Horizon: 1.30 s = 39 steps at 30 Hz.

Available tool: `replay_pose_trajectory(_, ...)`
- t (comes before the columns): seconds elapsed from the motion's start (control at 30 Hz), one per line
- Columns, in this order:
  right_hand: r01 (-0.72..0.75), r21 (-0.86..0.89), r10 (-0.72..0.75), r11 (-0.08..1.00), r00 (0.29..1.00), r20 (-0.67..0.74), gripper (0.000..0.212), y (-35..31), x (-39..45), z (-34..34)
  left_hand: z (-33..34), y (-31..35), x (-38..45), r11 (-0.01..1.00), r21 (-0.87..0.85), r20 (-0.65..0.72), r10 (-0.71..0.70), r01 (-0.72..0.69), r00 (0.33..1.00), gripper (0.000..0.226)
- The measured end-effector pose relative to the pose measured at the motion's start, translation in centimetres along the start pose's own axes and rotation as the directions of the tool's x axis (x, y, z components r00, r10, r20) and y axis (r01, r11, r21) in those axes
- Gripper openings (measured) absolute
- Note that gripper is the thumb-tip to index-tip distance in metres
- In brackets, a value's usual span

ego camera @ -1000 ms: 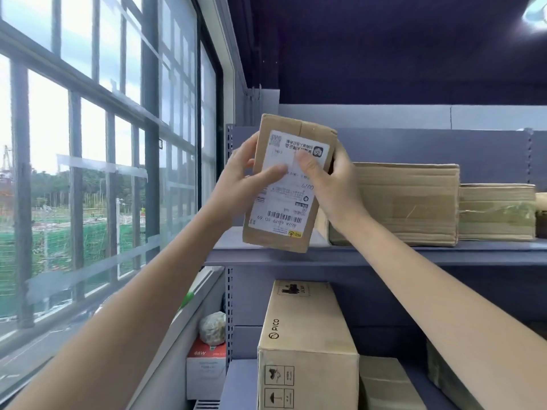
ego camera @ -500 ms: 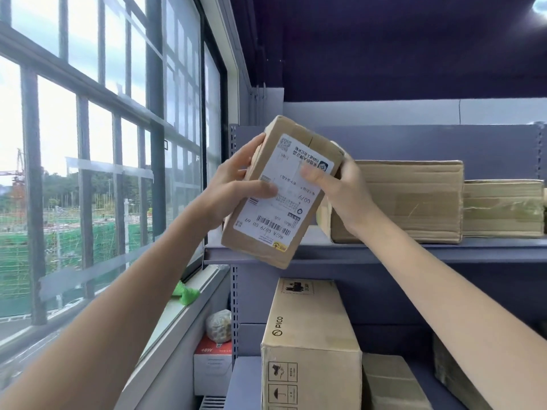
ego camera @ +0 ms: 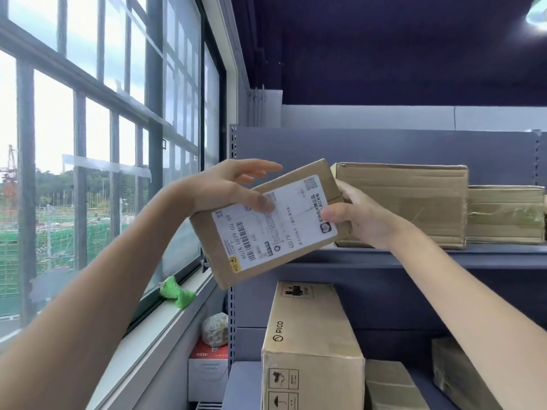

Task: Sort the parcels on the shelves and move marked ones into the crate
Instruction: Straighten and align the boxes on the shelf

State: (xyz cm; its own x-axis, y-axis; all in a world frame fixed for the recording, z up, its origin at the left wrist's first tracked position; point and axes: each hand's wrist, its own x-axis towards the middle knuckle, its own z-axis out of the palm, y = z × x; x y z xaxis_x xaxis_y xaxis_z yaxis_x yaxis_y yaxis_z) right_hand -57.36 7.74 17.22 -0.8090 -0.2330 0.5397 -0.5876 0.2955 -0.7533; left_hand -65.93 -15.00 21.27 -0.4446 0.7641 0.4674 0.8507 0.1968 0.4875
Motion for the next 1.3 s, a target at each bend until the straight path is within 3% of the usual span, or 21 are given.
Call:
replay_pose_trajectory(0.07, 0.024, 0.024, -0.023, 0.999, 0.998, -0.051, 0.061, 0.8, -0.1, -0.1, -0.4, -0.7, -0.4, 0.999, 0.035, -0.136, -0.032, 0.037, 0.990, 0.071)
replay_pose_trajectory(0.23, 0.105, 0.117, -0.068, 0.988, 0.956, -0.284, 0.057, 2.1, 0.3, 0.2, -0.8, -3.3, -1.7, 0.977, -0.203, -0.506, -0.043, -0.071, 0.861, 0.092)
replay_pose_trajectory(0.33, 0.132, 0.130, -0.077, 0.983, 0.929, -0.363, 0.057, 2.5, 0.9, 1.0, 0.5, -4.7, -2.0, 0.908, -0.405, -0.472, -0.112, -0.103, 0.874, 0.091)
replay_pose_trajectory(0.43, 0.142, 0.105, -0.097, 0.984, 0.932, -0.350, 0.049, 2.5, 1.6, 2.0, 2.3, -5.2, -2.0, 0.872, -0.466, -0.421, -0.069, -0.150, 0.904, 0.077)
replay_pose_trajectory(0.6, 0.122, -0.019, -0.119, 0.992, 0.907, -0.405, 0.029, 2.8, 1.9, 2.7, 2.9, -6.2, -2.0, 0.850, -0.469, -0.552, -0.069, -0.240, 0.831, 0.076)
replay_pose_trajectory(0.67, 0.108, -0.099, -0.141, 0.989, 0.886, -0.443, 0.038, 3.0, 2.1, 3.0, 2.9, -6.6, -2.0, 0.845, -0.478, -0.558, -0.080, -0.241, 0.826, 0.080)
replay_pose_trajectory(0.73, 0.070, -0.193, -0.154, 0.979, 0.869, -0.469, 0.060, 2.9, 2.2, 3.4, 3.1, -7.2, -2.1, 0.860, -0.465, -0.547, -0.092, -0.211, 0.832, 0.086)
replay_pose_trajectory(0.8, 0.004, -0.293, -0.151, 0.956, 0.864, -0.481, 0.077, 3.1, 2.4, 3.5, 3.3, -7.9, -2.3, 0.894, -0.418, -0.541, -0.104, -0.159, 0.835, 0.089)
replay_pose_trajectory(0.97, -0.088, -0.453, -0.163, 0.887, 0.859, -0.486, 0.080, 3.5, 2.7, 3.7, 3.4, -9.3, -2.0, 0.987, -0.160, -0.568, -0.111, 0.022, 0.816, 0.099)
replay_pose_trajectory(1.07, -0.163, -0.674, -0.229, 0.721, 0.861, -0.454, 0.078, 3.5, 2.9, 3.9, 3.0, -9.4, -1.3, 0.989, 0.104, -0.585, -0.021, 0.100, 0.811, 0.096)
replay_pose_trajectory(1.17, -0.140, -0.864, -0.328, 0.484, 0.886, -0.327, 0.073, 3.5, 3.3, 4.0, 2.7, -9.3, -0.7, 0.920, 0.383, -0.522, 0.137, 0.087, 0.842, 0.091)
replay_pose_trajectory(1.23, -0.126, -0.929, -0.340, 0.348, 0.906, -0.250, 0.071, 3.8, 3.5, 3.9, 2.5, -9.5, -0.3, 0.881, 0.464, -0.475, 0.165, 0.087, 0.864, 0.090)
replay_pose_trajectory(1.3, -0.127, -0.952, -0.327, 0.278, 0.919, -0.218, 0.072, 4.1, 3.7, 3.8, 2.6, -9.9, 0.3, 0.867, 0.488, -0.456, 0.155, 0.101, 0.877, 0.090)
